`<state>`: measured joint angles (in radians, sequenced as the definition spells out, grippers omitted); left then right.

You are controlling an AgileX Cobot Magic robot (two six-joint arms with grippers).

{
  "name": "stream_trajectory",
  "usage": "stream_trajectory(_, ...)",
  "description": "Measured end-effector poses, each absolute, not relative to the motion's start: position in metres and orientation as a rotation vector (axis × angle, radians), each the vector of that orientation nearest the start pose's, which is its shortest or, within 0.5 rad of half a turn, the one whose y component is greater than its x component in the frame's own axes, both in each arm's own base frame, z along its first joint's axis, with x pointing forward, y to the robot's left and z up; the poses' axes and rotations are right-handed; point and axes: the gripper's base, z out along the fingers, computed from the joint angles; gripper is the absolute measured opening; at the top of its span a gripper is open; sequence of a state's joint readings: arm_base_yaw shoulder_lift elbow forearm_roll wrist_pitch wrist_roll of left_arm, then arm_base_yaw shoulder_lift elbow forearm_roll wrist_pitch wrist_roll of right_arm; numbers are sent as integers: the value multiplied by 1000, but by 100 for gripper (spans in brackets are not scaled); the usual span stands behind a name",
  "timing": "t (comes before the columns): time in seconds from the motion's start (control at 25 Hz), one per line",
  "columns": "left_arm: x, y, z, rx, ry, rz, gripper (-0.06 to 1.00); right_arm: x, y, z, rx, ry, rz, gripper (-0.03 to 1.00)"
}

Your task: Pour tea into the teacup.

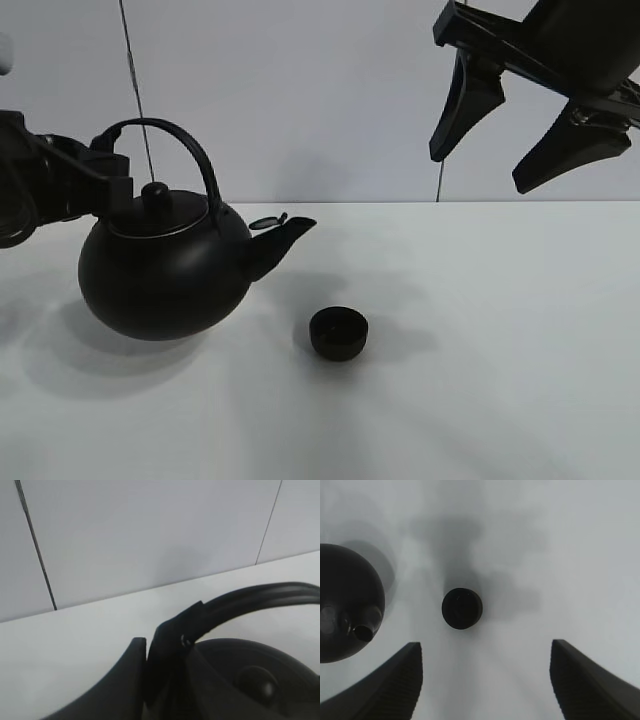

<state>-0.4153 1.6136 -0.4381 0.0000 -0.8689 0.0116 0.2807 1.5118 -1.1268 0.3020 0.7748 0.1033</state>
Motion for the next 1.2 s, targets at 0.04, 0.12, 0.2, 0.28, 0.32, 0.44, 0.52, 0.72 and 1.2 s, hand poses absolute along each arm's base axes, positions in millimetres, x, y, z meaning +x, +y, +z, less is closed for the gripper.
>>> stream_trajectory(0.04,252,-111,171,386,1771,-287,13,295,105,277,-19,2666,479,49)
stream_trajectory(0.12,250,-113,168,398,1790,-289,13,295,105,277,-19,2666,479,49)
stream_trajectory(0.2,249,-116,168,410,1790,-297,13,295,105,277,-19,2665,479,49)
stream_trajectory(0.28,247,-119,168,421,1788,-306,13,295,105,278,-18,2662,479,49)
stream_trajectory(0.32,247,-121,168,421,1789,-310,13,295,105,278,-18,2662,480,49)
stream_trajectory(0.44,245,-123,168,393,1804,-315,13,295,105,278,-17,2659,480,49)
stream_trajectory(0.52,244,-124,167,350,1822,-315,13,295,105,278,-17,2659,480,49)
stream_trajectory(0.72,242,-126,165,227,1863,-311,13,295,105,278,-17,2659,480,49)
stream_trajectory(1.2,251,-145,181,167,1844,-246,13,296,105,278,-40,2653,474,49)
